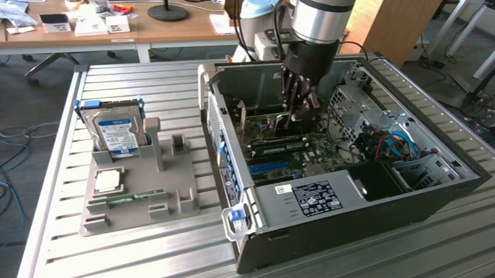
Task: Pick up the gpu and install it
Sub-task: 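Insert the gpu into the slot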
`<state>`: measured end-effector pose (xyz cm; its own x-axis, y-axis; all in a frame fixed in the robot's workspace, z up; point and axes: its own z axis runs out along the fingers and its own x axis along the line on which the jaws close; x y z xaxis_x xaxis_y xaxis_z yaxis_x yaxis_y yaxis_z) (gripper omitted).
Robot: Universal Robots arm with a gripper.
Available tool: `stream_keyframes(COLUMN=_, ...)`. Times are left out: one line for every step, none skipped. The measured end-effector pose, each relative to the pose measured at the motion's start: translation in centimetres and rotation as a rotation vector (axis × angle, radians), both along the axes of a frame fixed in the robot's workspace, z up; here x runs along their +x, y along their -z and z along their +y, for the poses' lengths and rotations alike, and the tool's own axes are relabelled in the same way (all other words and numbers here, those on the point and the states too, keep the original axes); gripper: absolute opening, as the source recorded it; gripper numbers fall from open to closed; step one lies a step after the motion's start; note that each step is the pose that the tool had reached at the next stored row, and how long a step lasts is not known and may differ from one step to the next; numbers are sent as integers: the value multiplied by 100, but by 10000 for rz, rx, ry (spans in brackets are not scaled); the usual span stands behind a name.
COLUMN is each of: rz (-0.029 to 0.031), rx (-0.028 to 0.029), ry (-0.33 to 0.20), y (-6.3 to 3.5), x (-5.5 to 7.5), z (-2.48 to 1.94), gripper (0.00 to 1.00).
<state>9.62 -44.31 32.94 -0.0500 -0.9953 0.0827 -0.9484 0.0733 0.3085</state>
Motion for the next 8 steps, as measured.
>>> stream_keyframes(rz=21, rx=-4, ry=1, y=0, x=12, z=0, gripper=27)
stream_keyframes(rz=21, rx=-4, ry=1, y=0, x=12, z=0, gripper=27)
stream_keyframes(rz=21, rx=-4, ry=1, y=0, x=12, z=0, gripper=27)
stream_keyframes(rz=21, rx=-4, ry=1, y=0, x=12, z=0, gripper=27)
stream_keyframes(rz=21, rx=-4, ry=1, y=0, x=12, z=0, gripper=27)
stream_keyframes(rz=21, rx=-4, ry=1, y=0, x=12, z=0, gripper=27)
stream_keyframes(rz=21, rx=-4, ry=1, y=0, x=12, z=0, gripper=27)
stream_keyframes(rz=21, rx=-4, ry=1, y=0, x=12, z=0, gripper=27)
